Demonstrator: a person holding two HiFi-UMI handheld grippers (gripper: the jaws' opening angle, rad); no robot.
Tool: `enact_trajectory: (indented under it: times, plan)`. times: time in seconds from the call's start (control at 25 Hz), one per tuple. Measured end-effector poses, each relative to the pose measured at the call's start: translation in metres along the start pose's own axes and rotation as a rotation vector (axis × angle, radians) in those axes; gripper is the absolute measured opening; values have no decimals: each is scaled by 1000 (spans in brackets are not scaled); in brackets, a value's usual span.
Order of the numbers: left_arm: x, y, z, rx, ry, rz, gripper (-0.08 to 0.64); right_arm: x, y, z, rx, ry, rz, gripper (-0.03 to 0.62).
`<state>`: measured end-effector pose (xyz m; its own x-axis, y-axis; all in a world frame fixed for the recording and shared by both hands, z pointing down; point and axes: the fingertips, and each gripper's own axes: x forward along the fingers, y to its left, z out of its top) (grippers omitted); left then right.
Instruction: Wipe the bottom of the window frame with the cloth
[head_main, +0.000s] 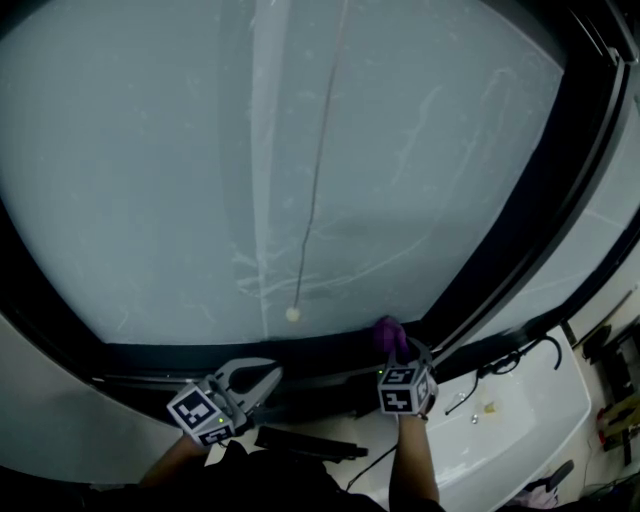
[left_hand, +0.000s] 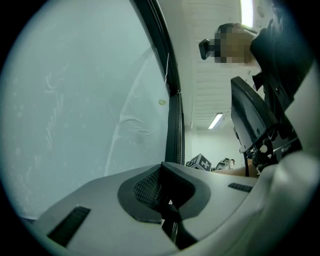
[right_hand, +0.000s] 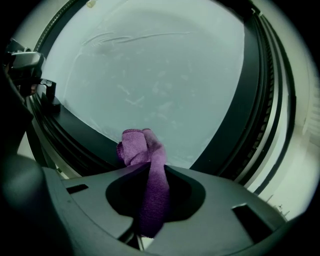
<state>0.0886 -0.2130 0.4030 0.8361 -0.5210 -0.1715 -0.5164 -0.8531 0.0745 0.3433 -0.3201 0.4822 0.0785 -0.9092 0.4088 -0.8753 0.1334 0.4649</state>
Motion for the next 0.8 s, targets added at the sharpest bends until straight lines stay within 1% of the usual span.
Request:
enact_trajectory:
  times: [0.48,0.68,0.8]
  plan:
    - [-1,1,1,-7,-13,16,0,8,-39,-22,39,45,-80,67]
    - [-1,2,1,-10,-6,23,0,9,-50,-26,63,32,-121,67]
    - [-1,2,1,-4,-5,28,0,10,-55,-32,78,44,-148,67]
